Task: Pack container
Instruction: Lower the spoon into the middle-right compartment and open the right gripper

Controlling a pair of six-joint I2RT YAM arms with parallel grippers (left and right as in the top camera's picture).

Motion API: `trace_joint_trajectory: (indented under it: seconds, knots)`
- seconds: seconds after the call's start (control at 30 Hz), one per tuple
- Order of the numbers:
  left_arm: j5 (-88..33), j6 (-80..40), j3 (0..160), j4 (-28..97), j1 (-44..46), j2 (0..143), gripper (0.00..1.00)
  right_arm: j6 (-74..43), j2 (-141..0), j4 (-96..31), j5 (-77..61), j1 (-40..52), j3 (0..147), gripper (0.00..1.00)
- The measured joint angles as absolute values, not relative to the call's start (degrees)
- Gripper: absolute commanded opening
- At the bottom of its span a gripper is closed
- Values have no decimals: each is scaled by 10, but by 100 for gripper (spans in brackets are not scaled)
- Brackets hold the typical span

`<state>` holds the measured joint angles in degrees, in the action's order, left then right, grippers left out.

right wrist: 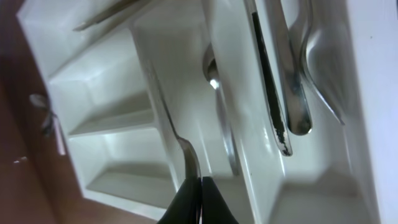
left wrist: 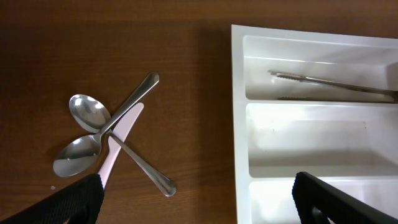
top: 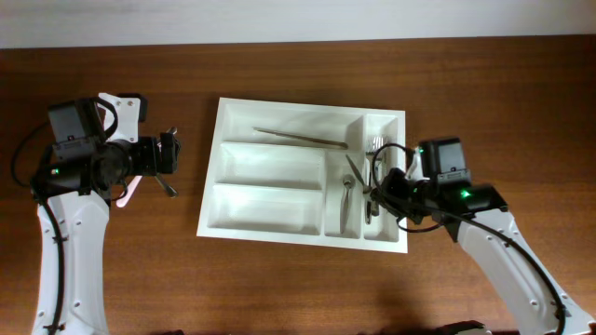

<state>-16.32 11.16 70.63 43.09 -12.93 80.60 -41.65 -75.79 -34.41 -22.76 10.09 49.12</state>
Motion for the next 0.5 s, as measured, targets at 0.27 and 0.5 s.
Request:
trace_joint_trajectory:
  seconds: [0.27,0.5]
  knots:
    - [-163,112,706,431,-130,806,99,-404,-771,-331,-145,146,491,4]
    - [-163,112,706,431,-129,806,99,-387,-833,-312,-129,172,491,4]
